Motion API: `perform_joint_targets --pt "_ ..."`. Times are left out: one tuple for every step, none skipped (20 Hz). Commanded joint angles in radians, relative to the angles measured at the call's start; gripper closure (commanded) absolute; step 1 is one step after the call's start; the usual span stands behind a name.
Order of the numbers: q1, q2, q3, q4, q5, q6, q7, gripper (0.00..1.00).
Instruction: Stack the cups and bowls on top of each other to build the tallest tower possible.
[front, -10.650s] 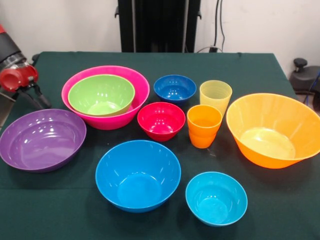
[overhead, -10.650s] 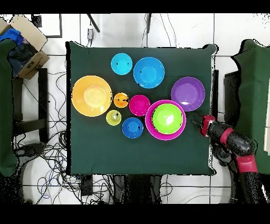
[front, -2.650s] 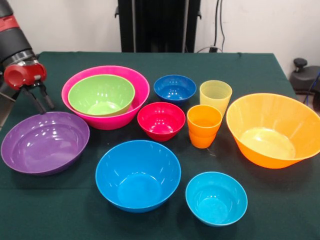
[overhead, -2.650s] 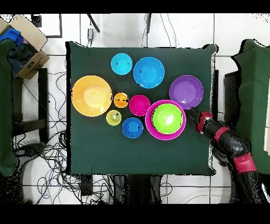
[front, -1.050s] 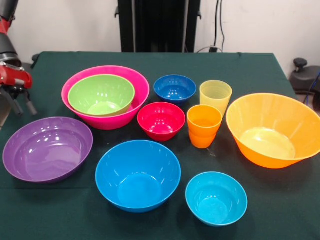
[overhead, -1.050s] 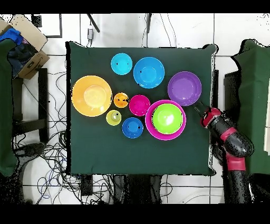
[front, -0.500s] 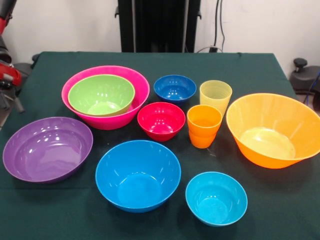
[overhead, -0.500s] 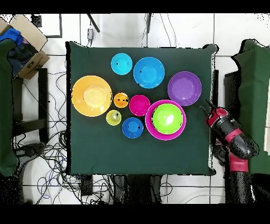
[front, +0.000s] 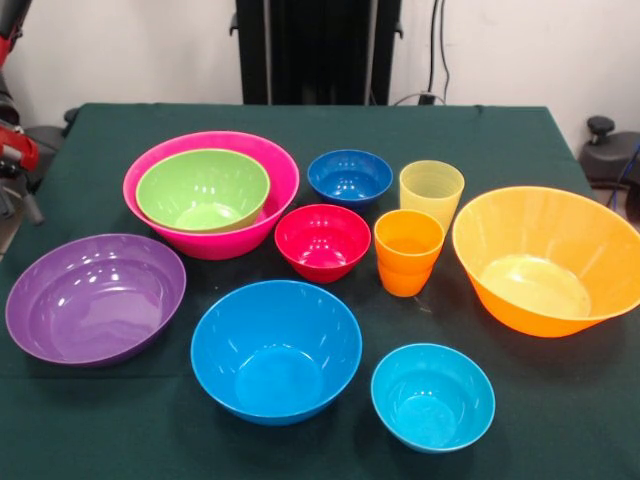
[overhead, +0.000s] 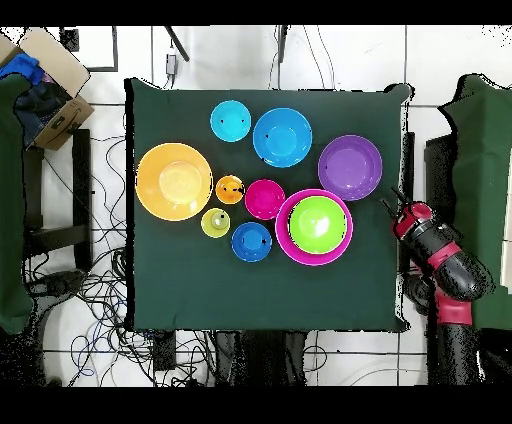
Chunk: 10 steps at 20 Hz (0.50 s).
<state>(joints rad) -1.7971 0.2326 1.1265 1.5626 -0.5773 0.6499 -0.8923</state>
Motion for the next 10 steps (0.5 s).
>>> perform_joint_targets --pt "0.065 0.034 -0.064 -0.090 -0.091 -0.002 -0.114 0.00" --pt "0.072 0.035 -0.069 -0.090 -0.097 -0.018 -0.097 0.00" --pt "0.075 0.036 -0.074 -0.088 -0.102 -0.030 -0.086 0.00" --pt "0.079 0.038 -0.076 -0.088 -0.106 -0.039 -0.077 0.00" --pt "0.081 0.039 -0.078 -0.087 -0.108 -0.044 -0.071 0.00" --pt "0.084 0.041 -0.078 -0.092 -0.110 -0.044 -0.069 0.00" --pt "0.086 0.042 -0.078 -0.093 -0.112 -0.045 -0.065 0.00" --pt "0.087 0.045 -0.077 -0.096 -0.114 -0.044 -0.066 0.00" --pt "0.086 0.051 -0.075 -0.102 -0.113 -0.042 -0.071 0.00" --pt "0.085 0.056 -0.075 -0.104 -0.114 -0.041 -0.075 0.00"
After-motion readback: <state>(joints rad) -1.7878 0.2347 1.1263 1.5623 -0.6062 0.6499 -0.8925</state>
